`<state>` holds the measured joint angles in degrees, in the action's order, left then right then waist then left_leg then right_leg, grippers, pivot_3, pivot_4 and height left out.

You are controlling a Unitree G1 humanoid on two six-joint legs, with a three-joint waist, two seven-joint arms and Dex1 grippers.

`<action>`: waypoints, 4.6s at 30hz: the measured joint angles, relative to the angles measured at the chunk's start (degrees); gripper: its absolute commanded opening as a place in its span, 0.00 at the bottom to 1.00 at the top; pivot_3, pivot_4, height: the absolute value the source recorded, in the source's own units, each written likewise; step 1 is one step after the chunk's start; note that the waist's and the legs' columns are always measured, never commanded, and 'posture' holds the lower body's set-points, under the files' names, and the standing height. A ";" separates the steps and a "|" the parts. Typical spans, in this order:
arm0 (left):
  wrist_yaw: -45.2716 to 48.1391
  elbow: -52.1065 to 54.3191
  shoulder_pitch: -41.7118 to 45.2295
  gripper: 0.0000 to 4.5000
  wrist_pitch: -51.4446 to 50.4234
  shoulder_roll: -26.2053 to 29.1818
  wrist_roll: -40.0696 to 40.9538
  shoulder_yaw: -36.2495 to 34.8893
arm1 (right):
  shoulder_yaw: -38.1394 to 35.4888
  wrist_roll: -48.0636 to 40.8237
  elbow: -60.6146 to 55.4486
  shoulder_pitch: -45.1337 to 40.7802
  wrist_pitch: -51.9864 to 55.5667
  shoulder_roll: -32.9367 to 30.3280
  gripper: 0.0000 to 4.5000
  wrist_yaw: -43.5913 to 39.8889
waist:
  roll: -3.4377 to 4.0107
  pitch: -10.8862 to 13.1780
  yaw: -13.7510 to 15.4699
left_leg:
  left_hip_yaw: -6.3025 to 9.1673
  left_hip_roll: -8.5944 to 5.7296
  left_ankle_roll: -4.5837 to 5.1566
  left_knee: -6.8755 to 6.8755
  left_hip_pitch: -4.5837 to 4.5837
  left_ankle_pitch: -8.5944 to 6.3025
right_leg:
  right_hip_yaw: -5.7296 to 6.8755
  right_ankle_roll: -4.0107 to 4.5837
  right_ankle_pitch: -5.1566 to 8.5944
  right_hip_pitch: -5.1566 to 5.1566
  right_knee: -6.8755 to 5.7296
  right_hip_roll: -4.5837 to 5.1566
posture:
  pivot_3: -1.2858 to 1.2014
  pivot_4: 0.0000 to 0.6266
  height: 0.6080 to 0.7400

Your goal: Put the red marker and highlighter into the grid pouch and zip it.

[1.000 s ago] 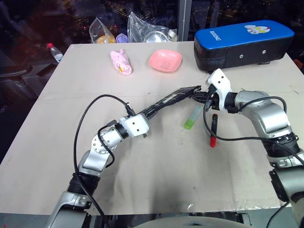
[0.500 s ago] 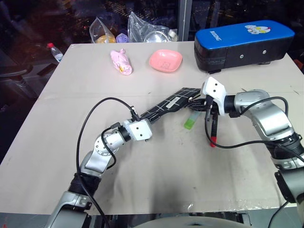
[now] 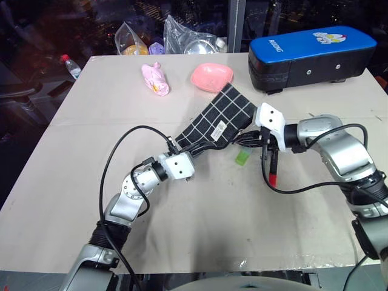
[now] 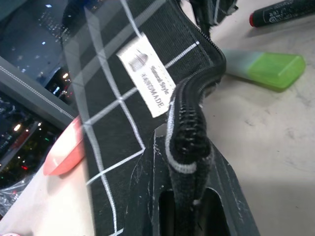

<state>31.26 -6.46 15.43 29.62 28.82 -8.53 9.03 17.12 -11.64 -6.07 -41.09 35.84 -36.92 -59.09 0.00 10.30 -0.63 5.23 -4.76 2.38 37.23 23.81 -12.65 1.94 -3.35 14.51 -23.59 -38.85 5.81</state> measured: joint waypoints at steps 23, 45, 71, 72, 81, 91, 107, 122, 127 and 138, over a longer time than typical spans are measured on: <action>-2.75 0.82 0.15 0.00 0.73 -0.63 -1.37 0.05 | 0.60 4.06 -0.30 -3.40 -4.73 -3.56 0.00 -7.32 | -0.01 0.00 -0.09 | 0.00 0.01 -0.01 0.00 0.00 0.00 | 0.01 0.00 0.00 0.00 0.00 0.00 | 0.52 0.24 0.96; -2.05 0.58 0.24 0.00 1.79 -0.67 -1.48 0.66 | 4.77 5.17 -0.48 -6.26 -6.59 2.27 0.00 -9.33 | -0.02 0.01 -0.01 | 0.01 0.00 -0.08 0.00 0.00 0.04 | 0.01 0.00 0.00 0.00 0.00 0.00 | 0.52 0.24 0.96; -2.60 -1.62 1.58 0.00 1.09 -2.13 -1.48 2.07 | 7.79 4.19 -5.30 -5.63 -8.75 4.36 0.40 -12.85 | -0.07 -0.01 0.19 | 0.08 -0.01 -0.08 0.01 0.03 0.04 | 0.09 0.00 0.00 0.00 0.02 -0.02 | 0.52 0.24 0.96; -2.74 -1.62 1.35 0.00 0.42 -2.10 -1.29 1.51 | 4.20 2.46 -7.27 -2.27 -6.85 1.51 0.48 -12.36 | -0.09 -0.01 0.41 | 0.06 -0.03 -0.08 0.03 0.03 0.05 | 0.07 -0.01 0.00 0.01 0.02 0.00 | 0.52 0.24 0.96; -2.50 -1.58 0.93 0.00 -0.49 -2.09 -0.39 0.71 | -10.91 -6.59 -10.43 1.28 5.34 -1.49 0.20 -4.06 | -0.13 -0.03 0.10 | 0.03 0.03 0.03 0.04 0.01 -0.03 | 0.02 0.00 0.00 0.00 -0.01 0.11 | 0.52 0.24 0.96; -1.43 -1.63 1.42 0.00 -0.37 -2.46 -0.33 1.10 | -9.65 -1.88 2.83 1.78 0.94 3.49 0.04 6.17 | -0.19 -0.06 0.06 | -0.03 0.01 -0.08 0.02 0.01 0.04 | -0.01 0.00 -0.01 0.00 0.01 0.05 | 0.52 0.24 0.96; 0.25 -0.50 1.54 0.00 -2.84 -3.03 1.61 1.69 | 10.03 23.88 20.09 -7.51 -39.34 5.54 0.74 8.70 | -0.20 -0.06 0.04 | -0.07 -0.01 -0.14 0.02 0.00 0.08 | 0.01 -0.01 -0.01 -0.03 0.00 -0.06 | 0.52 0.24 0.96; -3.31 0.97 3.87 0.00 -10.58 -1.31 1.98 -4.73 | -7.09 11.60 1.37 -1.63 -15.92 4.42 0.99 8.38 | -0.28 -0.09 0.41 | -0.01 0.02 -0.13 0.01 0.02 0.07 | -0.04 0.00 -0.01 -0.01 0.02 -0.03 | 0.52 0.24 0.96; -3.75 1.46 1.88 0.00 -10.59 -1.00 1.76 -4.92 | -13.27 6.84 -11.35 10.00 11.00 1.57 0.99 11.56 | -0.30 -0.10 1.19 | -0.08 0.03 0.08 0.02 0.03 -0.05 | -0.13 0.00 0.00 -0.06 -0.01 0.15 | 0.52 0.24 0.96; -3.71 3.65 0.65 0.00 -9.90 -1.11 1.67 -3.98 | -20.01 4.60 -39.07 27.64 47.90 11.66 0.99 29.93 | -0.38 -0.16 1.42 | -0.04 0.04 0.11 0.05 0.02 -0.08 | -0.05 -0.01 0.01 -0.02 0.01 0.11 | 0.52 0.24 0.96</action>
<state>27.55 -2.80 16.08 19.72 27.71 -6.86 5.05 -2.89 -7.04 -45.14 -13.46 83.73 -25.26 -29.16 -0.38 10.14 0.79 5.20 -4.72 2.49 37.28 23.83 -12.73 1.89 -3.36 14.52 -23.61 -38.85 5.92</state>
